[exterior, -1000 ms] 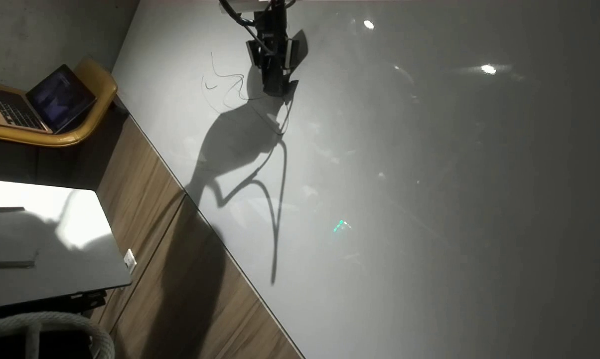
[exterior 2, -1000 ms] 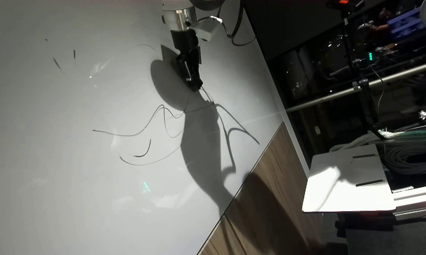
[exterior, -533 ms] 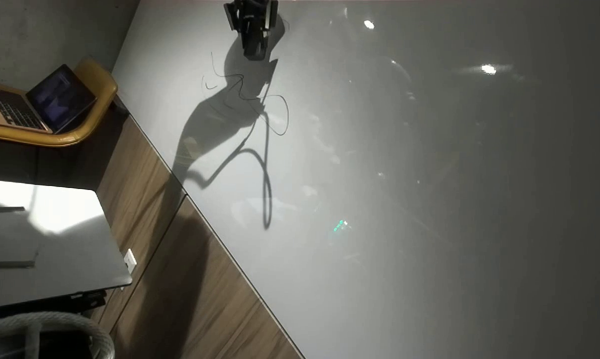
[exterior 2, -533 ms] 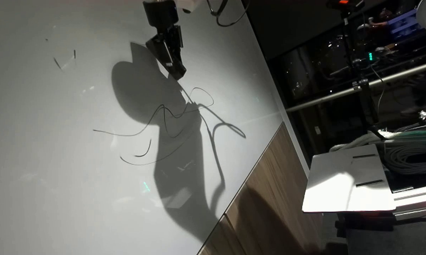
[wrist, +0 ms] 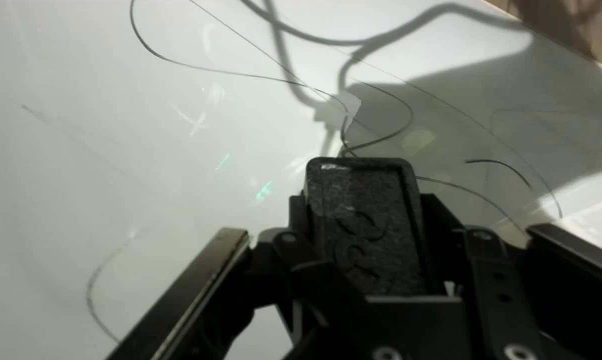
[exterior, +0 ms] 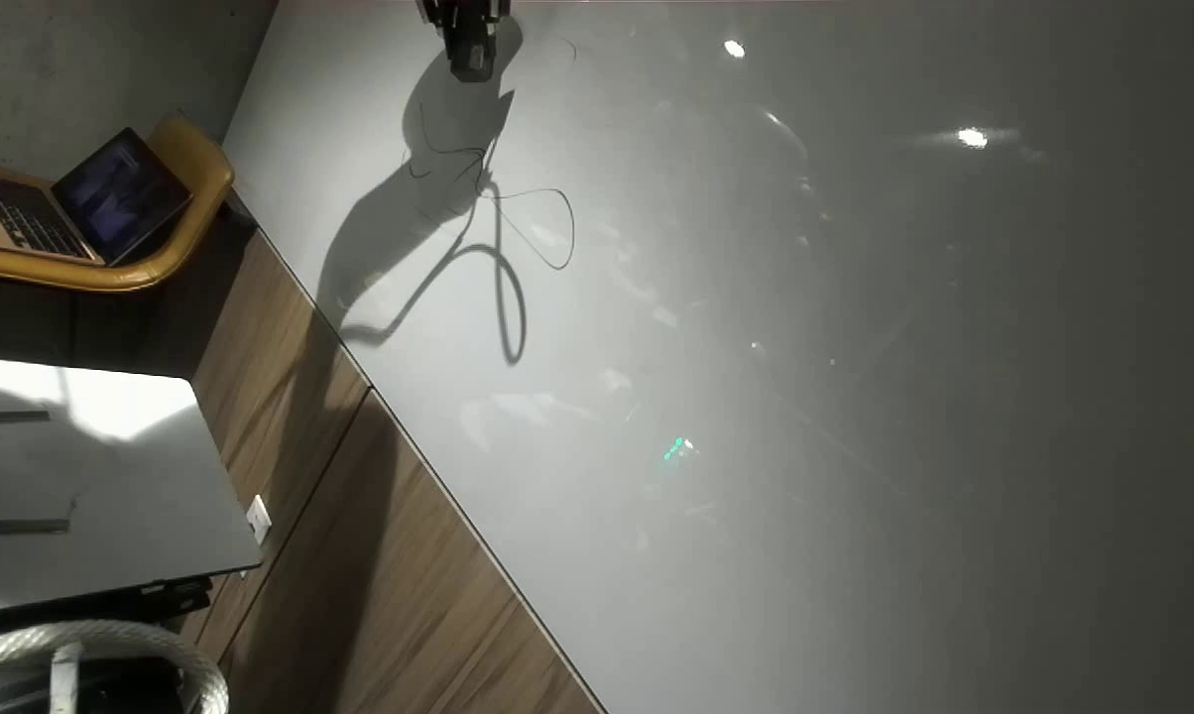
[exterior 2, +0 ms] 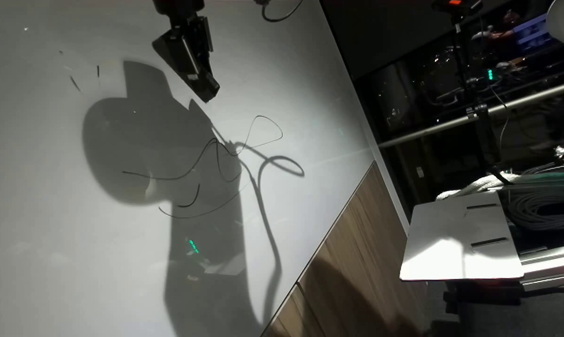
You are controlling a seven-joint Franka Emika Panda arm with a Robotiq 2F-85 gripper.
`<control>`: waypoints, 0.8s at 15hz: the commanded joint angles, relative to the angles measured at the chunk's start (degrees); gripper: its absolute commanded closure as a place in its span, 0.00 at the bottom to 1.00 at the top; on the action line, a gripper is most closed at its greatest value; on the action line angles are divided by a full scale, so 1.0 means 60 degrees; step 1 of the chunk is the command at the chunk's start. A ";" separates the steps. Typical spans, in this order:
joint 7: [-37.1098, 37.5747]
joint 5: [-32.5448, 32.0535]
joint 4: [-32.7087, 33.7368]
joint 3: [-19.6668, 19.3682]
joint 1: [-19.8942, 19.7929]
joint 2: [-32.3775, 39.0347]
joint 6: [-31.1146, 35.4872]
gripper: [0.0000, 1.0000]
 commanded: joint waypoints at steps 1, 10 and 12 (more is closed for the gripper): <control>0.0242 -0.0589 0.1374 0.0249 0.0648 0.1143 -0.0848 0.69; -0.0247 -0.0659 0.1411 -0.0620 0.0607 0.0969 -0.1115 0.69; -0.0476 -0.0532 0.0982 -0.0944 0.0223 0.0587 -0.0787 0.69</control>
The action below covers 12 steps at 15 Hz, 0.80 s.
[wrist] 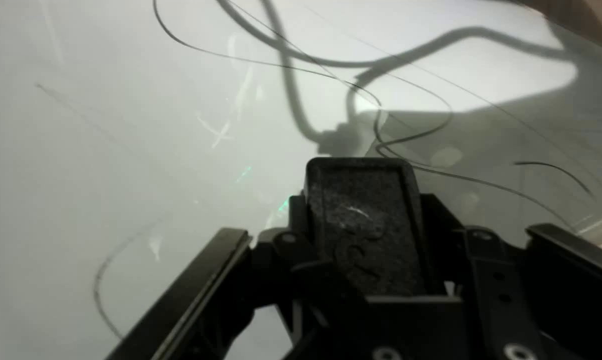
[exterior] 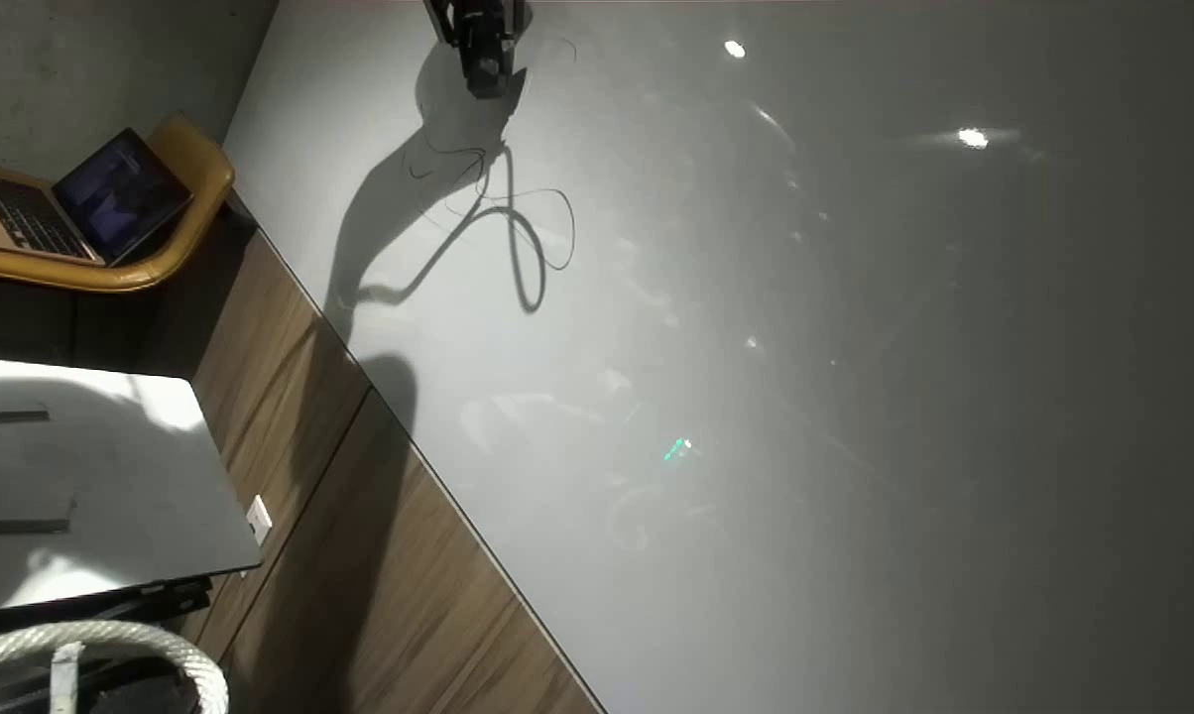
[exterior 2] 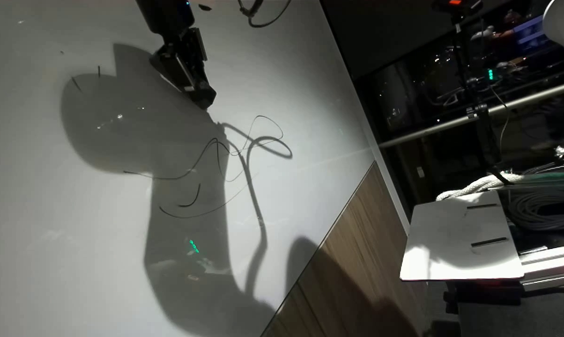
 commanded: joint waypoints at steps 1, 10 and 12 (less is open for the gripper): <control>-0.0532 0.0167 -0.0455 -0.0484 -0.0520 -0.0655 0.0139 0.69; -0.1024 0.0195 -0.0735 -0.0952 -0.1359 -0.1191 0.0060 0.69; -0.0987 0.0172 -0.0570 -0.0854 -0.1279 -0.1046 -0.0016 0.69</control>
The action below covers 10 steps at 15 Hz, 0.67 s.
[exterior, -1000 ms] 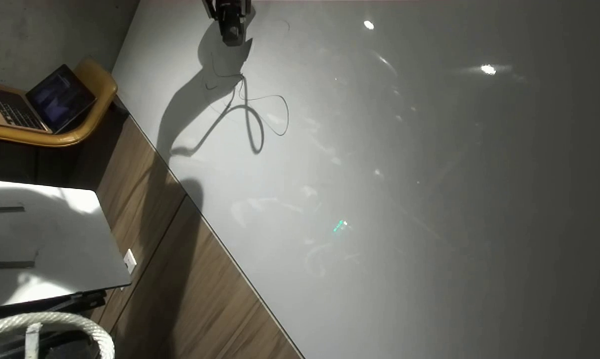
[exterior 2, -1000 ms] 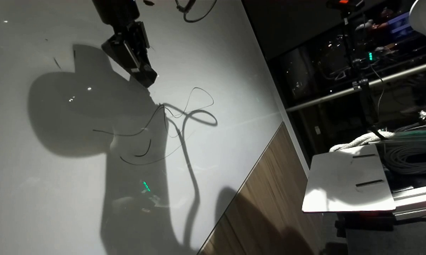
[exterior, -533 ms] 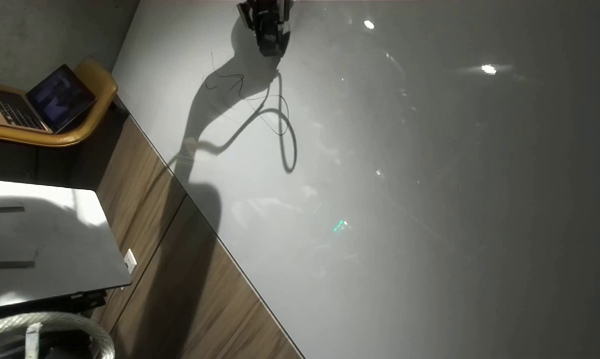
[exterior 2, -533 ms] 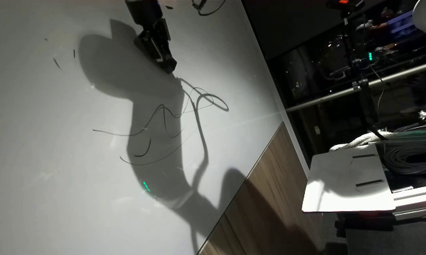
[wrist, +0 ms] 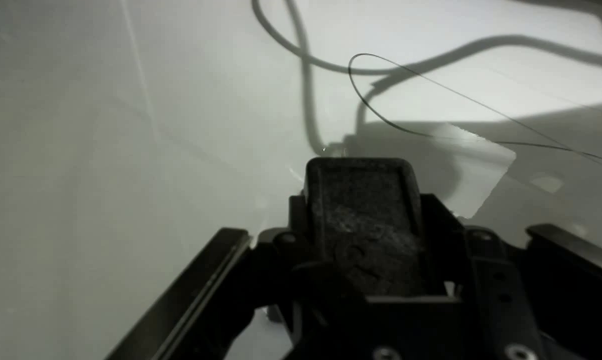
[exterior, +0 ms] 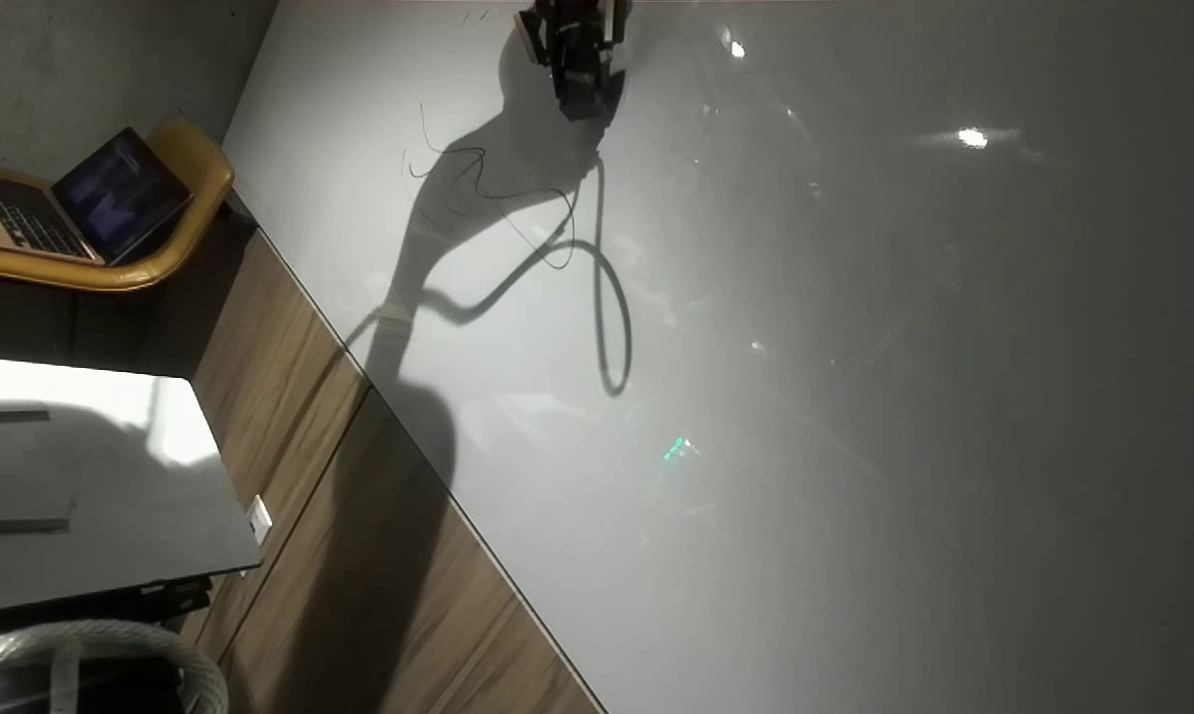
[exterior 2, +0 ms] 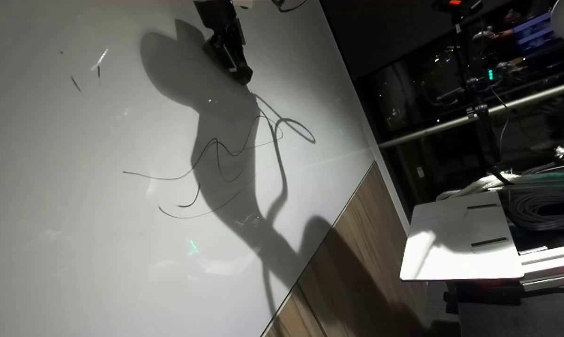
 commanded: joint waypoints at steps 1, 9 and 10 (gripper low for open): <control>-0.0099 0.0071 0.0152 0.0167 0.0135 0.0074 -0.0150 0.69; -0.0460 -0.1162 0.2079 0.0511 0.0847 0.1341 -0.1732 0.69; -0.0540 -0.1299 0.2366 0.0508 0.0949 0.1496 -0.1951 0.69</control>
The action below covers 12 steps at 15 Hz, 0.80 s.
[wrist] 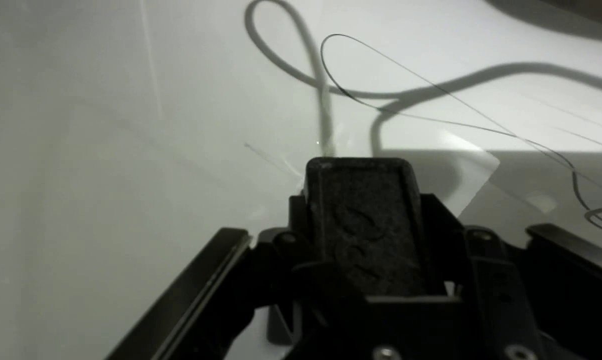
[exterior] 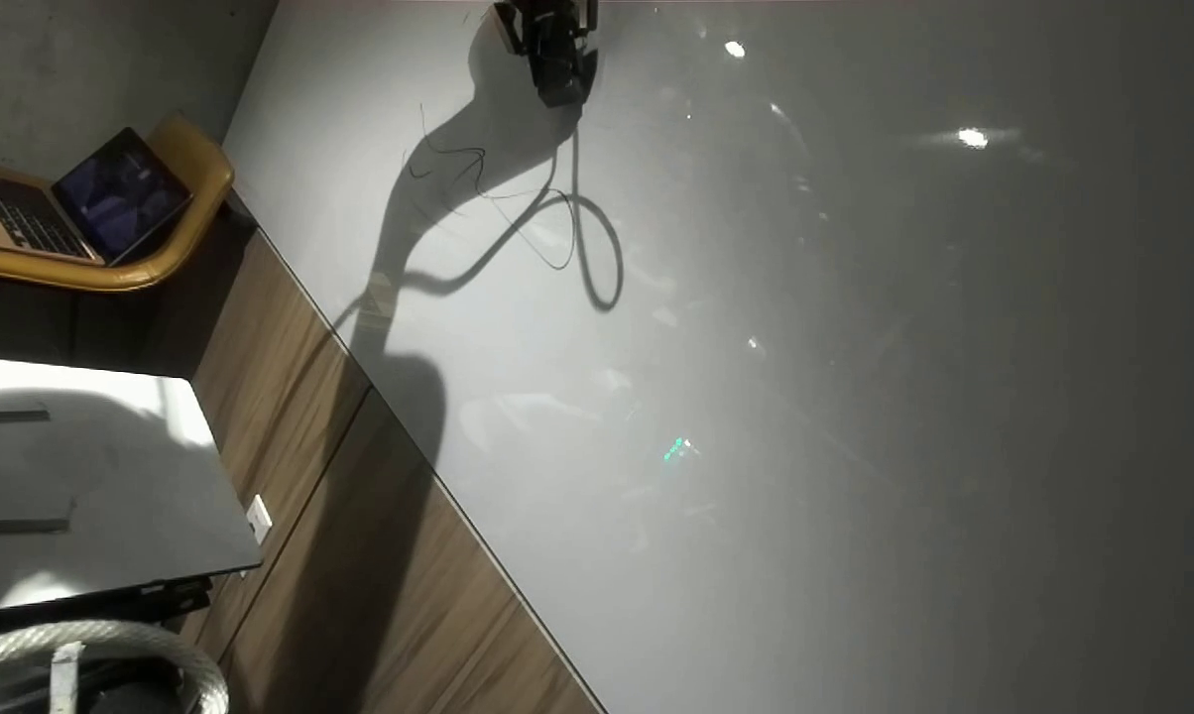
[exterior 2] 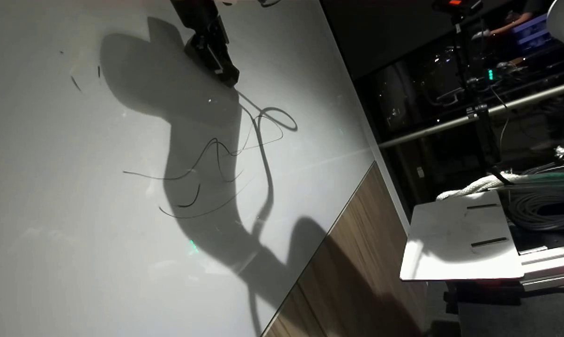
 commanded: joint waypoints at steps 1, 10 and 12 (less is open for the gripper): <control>-0.0524 -0.0560 0.1589 0.0069 0.0358 0.0835 -0.1050 0.69; -0.0545 -0.0428 0.3014 -0.0003 0.1266 0.2339 -0.1300 0.69; -0.0575 -0.0451 0.3189 -0.0050 0.1363 0.2448 -0.1412 0.69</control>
